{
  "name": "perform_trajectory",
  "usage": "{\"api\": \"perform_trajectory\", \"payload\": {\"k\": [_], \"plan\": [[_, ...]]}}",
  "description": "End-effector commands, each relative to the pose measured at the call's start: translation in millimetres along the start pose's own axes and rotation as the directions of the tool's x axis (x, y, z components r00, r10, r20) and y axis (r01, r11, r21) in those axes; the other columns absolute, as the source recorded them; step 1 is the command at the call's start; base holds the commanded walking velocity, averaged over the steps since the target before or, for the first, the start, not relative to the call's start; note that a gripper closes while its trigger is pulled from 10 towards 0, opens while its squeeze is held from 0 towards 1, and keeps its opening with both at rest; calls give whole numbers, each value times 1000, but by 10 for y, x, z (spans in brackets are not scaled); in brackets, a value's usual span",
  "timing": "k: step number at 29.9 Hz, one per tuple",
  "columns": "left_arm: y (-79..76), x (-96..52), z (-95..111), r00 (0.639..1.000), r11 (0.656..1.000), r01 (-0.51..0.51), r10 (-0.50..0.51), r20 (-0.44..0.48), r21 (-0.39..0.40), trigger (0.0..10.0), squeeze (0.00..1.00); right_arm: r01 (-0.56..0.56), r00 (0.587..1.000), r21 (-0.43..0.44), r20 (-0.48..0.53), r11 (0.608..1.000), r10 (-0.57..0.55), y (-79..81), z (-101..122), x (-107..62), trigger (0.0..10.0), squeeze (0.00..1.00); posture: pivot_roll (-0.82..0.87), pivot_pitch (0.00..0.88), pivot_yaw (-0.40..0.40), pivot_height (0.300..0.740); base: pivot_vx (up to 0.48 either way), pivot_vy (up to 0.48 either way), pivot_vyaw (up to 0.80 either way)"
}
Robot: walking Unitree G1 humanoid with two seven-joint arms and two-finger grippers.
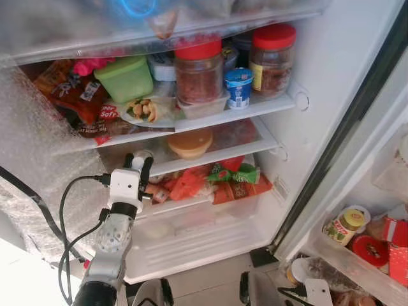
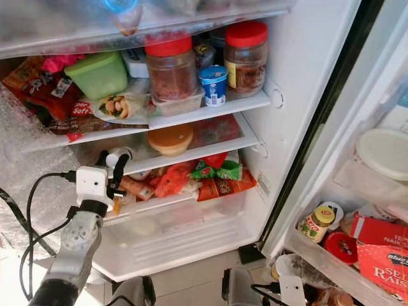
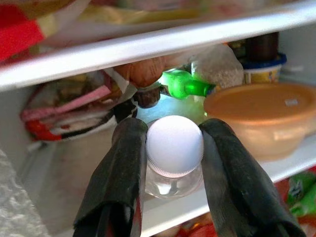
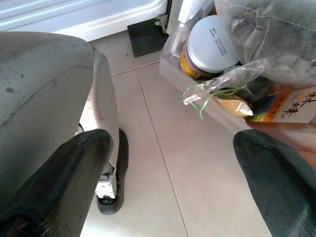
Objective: Restocking fridge
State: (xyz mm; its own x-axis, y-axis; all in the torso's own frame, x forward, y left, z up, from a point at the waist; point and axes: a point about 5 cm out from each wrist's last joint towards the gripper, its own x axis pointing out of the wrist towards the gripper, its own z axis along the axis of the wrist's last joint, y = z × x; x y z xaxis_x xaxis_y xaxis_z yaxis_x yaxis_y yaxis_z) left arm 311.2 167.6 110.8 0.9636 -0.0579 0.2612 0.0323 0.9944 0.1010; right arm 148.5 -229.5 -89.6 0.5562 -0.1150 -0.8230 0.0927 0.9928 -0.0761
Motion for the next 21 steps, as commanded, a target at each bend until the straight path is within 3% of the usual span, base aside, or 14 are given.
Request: {"api": "perform_trajectory", "payload": {"k": [1,7,14,18,21], "plan": [[15,-5,-45,1000,1000,-1,0,-24,-26,10000,0,-23,1000,6,-11,1000,23,54,-54,-8,10000,0,-89,83,41,615,0,0,0],[15,-97,-199,995,998,-10,3,-101,-65,10000,0,-24,1000,11,-13,1000,24,57,-57,-8,10000,0,-90,88,45,615,0,0,0],[84,-279,-284,991,999,-22,16,-133,-39,10000,0,-24,1000,13,-12,1000,24,63,-53,-6,10000,0,-81,91,47,615,0,0,0],[139,-429,-411,978,999,-45,42,-207,-10,10000,0,-23,1000,14,-12,1000,24,69,-51,-5,10000,0,-77,89,50,615,0,0,0],[136,-431,-429,975,999,-45,42,-220,-9,10000,0,-25,1000,15,-12,1000,25,73,-50,-4,10000,0,-74,88,49,615,0,0,0]]}}
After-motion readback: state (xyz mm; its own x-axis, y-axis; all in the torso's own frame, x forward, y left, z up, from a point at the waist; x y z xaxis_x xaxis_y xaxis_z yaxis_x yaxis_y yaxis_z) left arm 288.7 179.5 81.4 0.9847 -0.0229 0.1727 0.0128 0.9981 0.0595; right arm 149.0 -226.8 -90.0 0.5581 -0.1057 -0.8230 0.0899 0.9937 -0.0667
